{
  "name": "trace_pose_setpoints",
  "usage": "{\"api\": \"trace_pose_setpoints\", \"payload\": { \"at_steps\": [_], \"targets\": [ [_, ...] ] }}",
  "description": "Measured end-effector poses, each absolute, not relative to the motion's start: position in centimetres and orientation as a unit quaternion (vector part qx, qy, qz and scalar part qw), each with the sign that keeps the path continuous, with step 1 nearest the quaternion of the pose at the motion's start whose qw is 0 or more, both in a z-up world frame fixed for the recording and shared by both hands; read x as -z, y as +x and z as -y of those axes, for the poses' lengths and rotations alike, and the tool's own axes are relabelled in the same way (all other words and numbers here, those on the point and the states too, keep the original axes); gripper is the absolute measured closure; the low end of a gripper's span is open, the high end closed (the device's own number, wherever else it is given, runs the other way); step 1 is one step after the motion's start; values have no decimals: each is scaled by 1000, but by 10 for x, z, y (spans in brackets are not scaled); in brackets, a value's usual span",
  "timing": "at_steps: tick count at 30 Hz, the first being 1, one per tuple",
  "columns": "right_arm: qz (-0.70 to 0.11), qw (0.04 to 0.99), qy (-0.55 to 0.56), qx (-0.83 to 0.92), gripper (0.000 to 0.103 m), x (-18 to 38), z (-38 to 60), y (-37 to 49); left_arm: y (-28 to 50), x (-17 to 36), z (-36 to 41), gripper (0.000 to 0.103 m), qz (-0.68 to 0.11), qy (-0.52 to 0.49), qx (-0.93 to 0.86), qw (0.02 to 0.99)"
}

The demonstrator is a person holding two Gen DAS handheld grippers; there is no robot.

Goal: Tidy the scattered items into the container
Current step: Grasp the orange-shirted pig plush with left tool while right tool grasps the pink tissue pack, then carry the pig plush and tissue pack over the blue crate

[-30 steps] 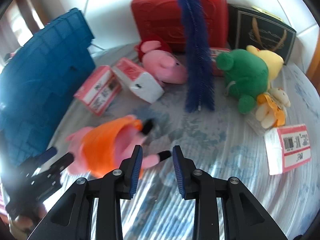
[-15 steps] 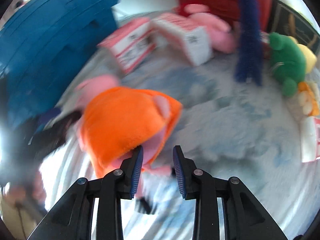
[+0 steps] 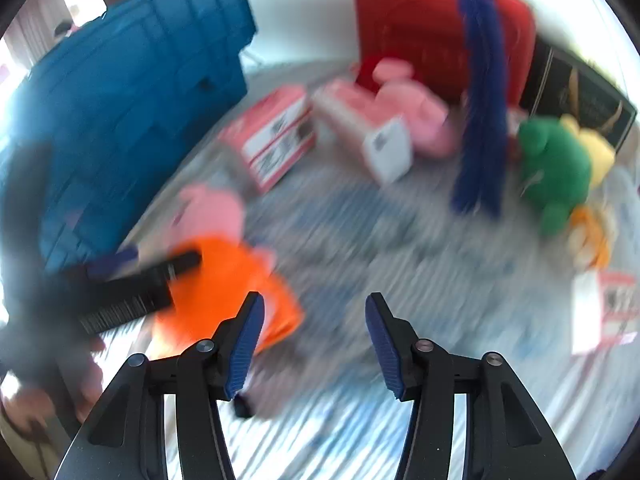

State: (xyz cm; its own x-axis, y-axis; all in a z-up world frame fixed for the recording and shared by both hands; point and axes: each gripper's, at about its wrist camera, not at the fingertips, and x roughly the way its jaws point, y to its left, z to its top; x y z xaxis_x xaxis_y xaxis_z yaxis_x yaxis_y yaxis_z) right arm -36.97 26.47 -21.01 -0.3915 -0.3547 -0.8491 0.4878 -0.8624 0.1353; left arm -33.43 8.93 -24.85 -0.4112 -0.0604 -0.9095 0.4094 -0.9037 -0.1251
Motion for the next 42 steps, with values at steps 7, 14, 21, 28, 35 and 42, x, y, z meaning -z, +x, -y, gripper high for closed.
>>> {"api": "trace_pose_setpoints", "payload": {
  "at_steps": [7, 14, 21, 28, 35, 42],
  "targets": [
    [-119, 275, 462, 834, 33, 214, -259, -443, -362, 275, -95, 10, -168, 540, 795, 220],
    [-142, 298, 457, 826, 26, 245, -239, -503, -382, 281, -89, 14, -160, 533, 795, 242],
    [-139, 305, 456, 824, 34, 268, -217, -537, -389, 275, -89, 22, -139, 519, 811, 233],
    [-108, 305, 456, 829, 50, 248, -238, -518, -368, 242, -105, 25, -135, 489, 835, 213],
    [-98, 315, 415, 848, 55, 190, -266, -469, -326, 172, -127, 27, -114, 415, 881, 195],
    [-83, 322, 353, 875, 55, 123, -279, -421, -284, 107, -142, 27, -84, 348, 916, 182]
  ]
}}
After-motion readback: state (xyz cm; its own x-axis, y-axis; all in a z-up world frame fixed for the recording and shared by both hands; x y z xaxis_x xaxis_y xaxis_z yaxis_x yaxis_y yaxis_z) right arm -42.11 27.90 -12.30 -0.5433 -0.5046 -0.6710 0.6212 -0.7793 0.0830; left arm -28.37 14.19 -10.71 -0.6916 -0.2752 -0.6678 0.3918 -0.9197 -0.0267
